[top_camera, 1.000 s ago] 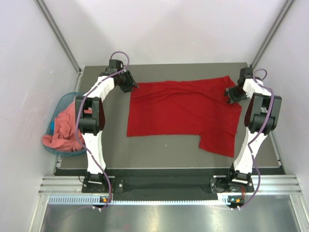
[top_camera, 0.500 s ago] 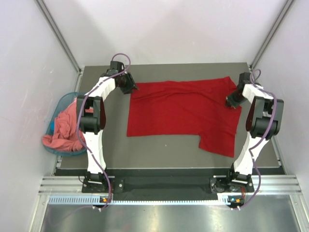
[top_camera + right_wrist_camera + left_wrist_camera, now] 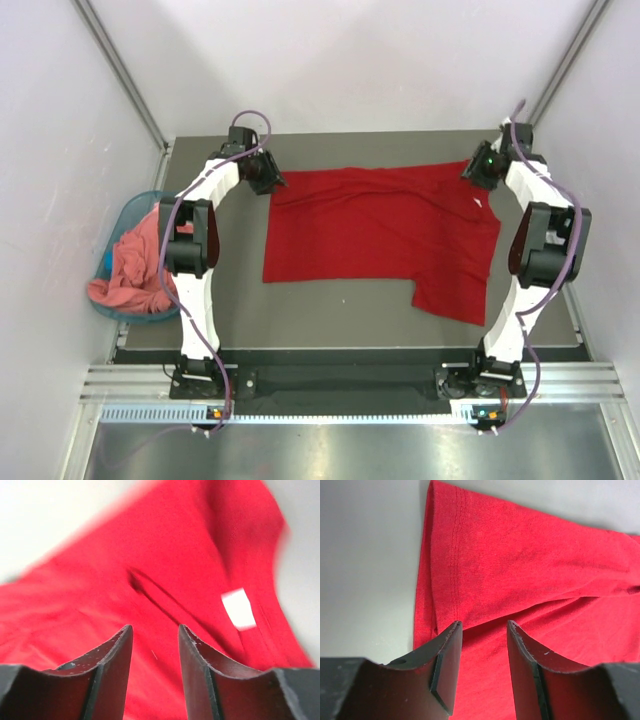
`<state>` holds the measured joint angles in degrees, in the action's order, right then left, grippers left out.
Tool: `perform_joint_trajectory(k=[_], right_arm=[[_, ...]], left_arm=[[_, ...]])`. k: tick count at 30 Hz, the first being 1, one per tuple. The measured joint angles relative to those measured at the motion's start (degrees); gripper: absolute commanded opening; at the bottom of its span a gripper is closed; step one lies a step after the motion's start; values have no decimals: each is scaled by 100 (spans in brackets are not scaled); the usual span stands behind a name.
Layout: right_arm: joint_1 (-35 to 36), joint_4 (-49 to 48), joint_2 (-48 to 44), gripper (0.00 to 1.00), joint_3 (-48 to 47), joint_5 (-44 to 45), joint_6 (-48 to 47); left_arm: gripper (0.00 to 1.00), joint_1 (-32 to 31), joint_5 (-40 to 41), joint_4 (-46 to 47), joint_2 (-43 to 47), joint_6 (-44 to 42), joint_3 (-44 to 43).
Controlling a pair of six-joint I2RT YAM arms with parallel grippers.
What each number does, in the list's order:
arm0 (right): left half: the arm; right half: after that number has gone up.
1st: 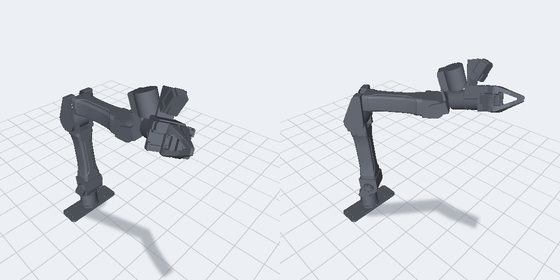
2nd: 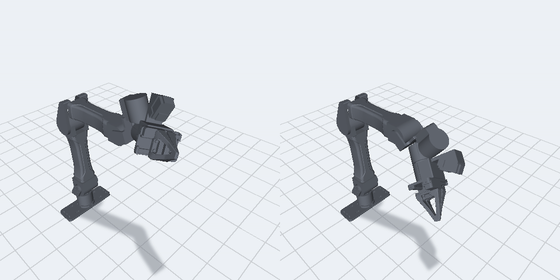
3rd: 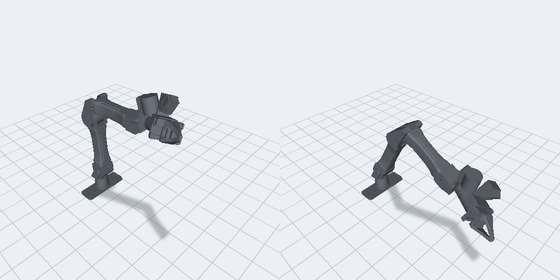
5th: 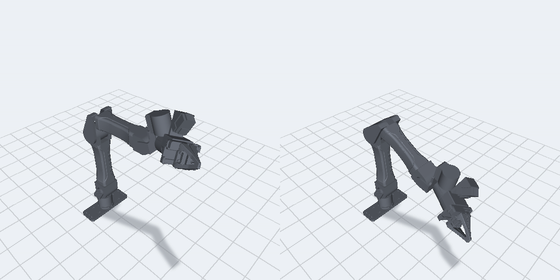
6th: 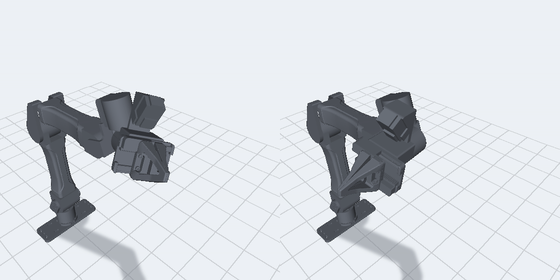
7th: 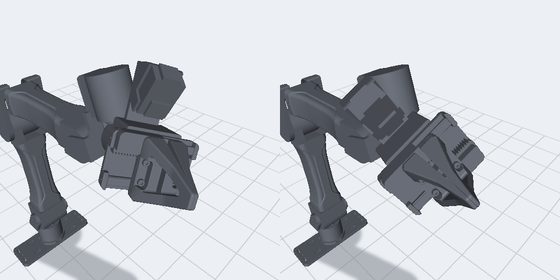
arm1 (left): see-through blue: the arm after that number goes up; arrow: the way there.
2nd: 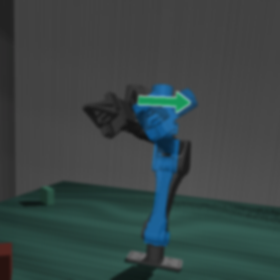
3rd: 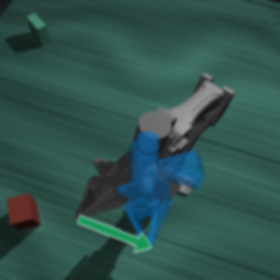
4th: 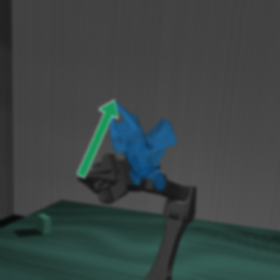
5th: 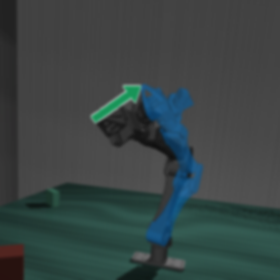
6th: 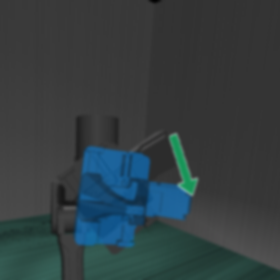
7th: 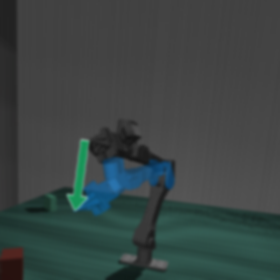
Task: Fold and stack the t-shirts
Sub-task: Fold the tshirt
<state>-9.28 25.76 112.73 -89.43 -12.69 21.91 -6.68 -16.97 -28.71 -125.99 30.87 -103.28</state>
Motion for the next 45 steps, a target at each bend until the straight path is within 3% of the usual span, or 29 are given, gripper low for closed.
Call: perform_joint_trajectory(k=[6,13,25,30,34,40,45], right_arm=[[476,-490,673,48,-796,-686,-999],[715,-223,1543,48,-1696,-1102,-2087],[649,212,1873,46,-1871,-1049,-2887],[649,315,2068,36,-1871,-1099,-2951],[649,304,2087,0,-1912,-1075,-2994],[649,227,2035,0,-1838,-1054,-2964],[651,31,1578,0,-1239,-1049,-2927]], left_arm=[[46,0,4,2,0,-7,0],[46,0,9,2,-20,-39,0],[45,0,9,2,-343,-81,-76],[45,0,11,2,-407,-94,-98],[45,0,4,13,-450,-103,-127],[44,0,-2,37,-568,-83,-247],[42,-9,341,22,-577,-55,-339]])
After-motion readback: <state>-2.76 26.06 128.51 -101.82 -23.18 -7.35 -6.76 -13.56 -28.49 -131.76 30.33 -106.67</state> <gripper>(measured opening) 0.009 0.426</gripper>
